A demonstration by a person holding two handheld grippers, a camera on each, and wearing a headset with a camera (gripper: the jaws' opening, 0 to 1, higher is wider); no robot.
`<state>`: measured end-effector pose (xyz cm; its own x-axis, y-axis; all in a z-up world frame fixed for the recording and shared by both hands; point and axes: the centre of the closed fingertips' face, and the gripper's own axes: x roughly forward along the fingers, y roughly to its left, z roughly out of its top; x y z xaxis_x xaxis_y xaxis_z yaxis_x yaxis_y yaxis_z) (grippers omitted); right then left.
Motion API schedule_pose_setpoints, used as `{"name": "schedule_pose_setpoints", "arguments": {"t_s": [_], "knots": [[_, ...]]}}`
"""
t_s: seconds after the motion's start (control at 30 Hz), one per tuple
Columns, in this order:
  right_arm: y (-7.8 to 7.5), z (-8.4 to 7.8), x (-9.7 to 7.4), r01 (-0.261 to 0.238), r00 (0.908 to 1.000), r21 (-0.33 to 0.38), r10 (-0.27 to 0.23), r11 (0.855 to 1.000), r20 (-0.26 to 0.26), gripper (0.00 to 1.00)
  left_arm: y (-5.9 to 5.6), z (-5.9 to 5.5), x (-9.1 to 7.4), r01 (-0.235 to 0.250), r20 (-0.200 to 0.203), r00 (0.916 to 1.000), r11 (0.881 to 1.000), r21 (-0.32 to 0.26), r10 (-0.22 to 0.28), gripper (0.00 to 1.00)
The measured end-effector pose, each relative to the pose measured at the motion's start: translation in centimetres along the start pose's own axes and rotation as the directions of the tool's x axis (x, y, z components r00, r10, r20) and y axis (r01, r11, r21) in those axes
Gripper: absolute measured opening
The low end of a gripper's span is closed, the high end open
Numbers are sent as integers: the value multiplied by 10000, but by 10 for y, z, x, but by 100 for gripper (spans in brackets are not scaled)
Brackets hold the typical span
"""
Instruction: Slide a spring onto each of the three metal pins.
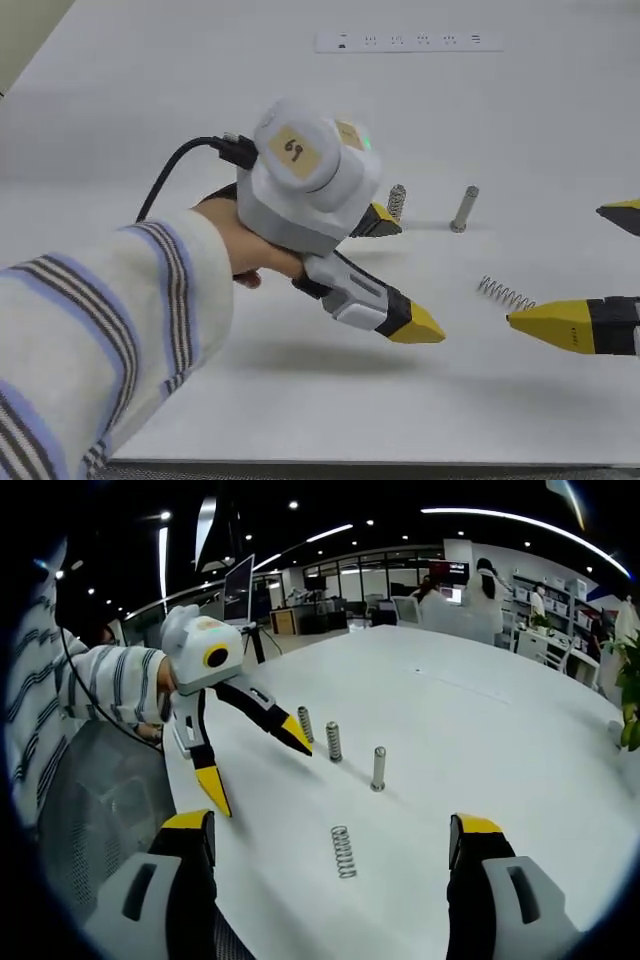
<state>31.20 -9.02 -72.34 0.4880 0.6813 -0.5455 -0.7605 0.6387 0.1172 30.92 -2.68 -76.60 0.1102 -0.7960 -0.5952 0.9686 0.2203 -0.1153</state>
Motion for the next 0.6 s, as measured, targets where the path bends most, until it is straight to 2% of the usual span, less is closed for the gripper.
{"name": "schedule_pose_setpoints", "arguments": {"t_s": [0.2,0.37,0.47,0.6], "knots": [[-1,-1,-2,27,10000,27,-27,10000,38,96,-4,5,15,232,-52,9997,9997,119,-232,62],[-1,-2,-3,20,10000,10,-20,10000,-24,95,-6,10,25,410,-28,9992,9984,377,-409,51],[-1,-2,-4,29,10000,1,-29,10000,-12,95,-5,9,31,483,-317,9984,9958,778,-460,51],[-1,-4,-4,6,10000,7,-6,10000,-52,95,-6,10,39,686,-584,9963,9922,1038,-628,46]]}}
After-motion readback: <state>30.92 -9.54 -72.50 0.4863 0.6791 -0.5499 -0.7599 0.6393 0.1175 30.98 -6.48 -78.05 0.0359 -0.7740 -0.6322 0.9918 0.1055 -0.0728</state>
